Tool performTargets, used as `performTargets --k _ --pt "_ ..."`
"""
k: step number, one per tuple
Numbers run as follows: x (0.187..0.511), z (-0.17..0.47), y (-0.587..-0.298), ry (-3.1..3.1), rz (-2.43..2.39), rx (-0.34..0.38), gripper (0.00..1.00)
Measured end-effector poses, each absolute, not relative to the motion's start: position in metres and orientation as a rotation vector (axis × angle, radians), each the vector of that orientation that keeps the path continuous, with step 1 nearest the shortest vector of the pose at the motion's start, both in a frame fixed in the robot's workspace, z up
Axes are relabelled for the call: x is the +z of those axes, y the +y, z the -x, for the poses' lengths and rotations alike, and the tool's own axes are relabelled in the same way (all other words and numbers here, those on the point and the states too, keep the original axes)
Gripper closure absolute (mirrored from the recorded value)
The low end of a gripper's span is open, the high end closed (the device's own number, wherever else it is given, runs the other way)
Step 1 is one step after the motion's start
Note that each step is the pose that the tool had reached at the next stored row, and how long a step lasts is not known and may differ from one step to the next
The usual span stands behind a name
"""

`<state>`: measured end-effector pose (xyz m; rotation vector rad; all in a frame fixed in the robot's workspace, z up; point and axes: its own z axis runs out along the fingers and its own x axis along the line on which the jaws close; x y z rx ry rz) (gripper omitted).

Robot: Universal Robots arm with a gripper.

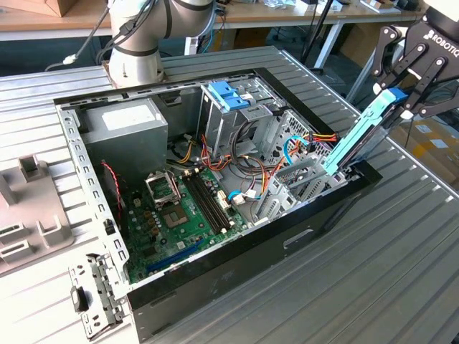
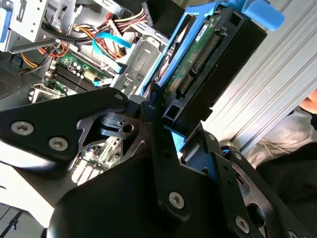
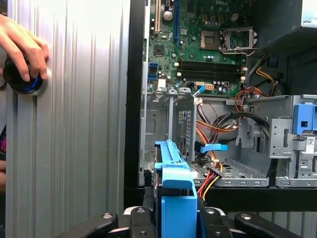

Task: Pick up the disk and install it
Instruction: 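Insert the disk into the insertion slot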

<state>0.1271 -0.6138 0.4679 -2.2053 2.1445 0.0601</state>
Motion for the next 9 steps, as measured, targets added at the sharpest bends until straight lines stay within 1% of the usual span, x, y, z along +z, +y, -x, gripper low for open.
performTargets --k 9 --pt "0.468 -0.114 -0.614 2.144 2.205 0.06 0.63"
